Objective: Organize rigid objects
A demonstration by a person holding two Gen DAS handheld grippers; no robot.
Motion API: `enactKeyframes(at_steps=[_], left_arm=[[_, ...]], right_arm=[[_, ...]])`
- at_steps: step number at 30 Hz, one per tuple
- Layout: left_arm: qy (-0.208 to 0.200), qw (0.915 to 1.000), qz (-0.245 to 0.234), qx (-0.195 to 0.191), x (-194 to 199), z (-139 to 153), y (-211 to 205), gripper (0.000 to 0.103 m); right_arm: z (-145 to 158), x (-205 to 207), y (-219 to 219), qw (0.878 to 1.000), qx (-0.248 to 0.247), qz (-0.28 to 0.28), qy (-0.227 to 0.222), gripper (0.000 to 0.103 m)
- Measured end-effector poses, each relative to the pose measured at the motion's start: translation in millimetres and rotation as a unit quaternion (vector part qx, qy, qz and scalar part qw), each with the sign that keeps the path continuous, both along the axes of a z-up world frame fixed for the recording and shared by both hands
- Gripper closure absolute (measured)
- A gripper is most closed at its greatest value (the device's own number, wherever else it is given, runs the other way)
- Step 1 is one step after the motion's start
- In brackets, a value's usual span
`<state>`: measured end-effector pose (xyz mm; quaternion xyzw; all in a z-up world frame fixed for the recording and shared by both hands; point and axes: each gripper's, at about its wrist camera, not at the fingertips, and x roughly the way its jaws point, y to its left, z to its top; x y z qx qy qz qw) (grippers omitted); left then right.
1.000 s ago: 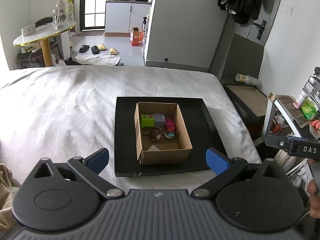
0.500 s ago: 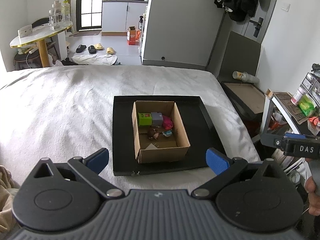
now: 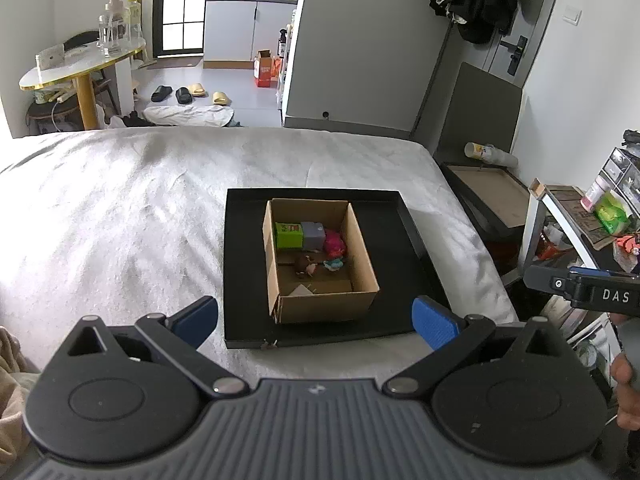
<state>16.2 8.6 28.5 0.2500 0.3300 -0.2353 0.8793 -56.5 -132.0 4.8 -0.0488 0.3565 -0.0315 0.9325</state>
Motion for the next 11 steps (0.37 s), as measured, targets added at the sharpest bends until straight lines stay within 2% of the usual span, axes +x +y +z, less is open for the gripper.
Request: enactKeyframes(at_steps=[11], left_arm=[[-0.007,0.9999,-0.015,0.0,-4.4,-0.6,-2.5,0.0]], right_arm=[[-5.1,2.6,-0.9,1.0,0.0,-0.003,0.007,0.0]])
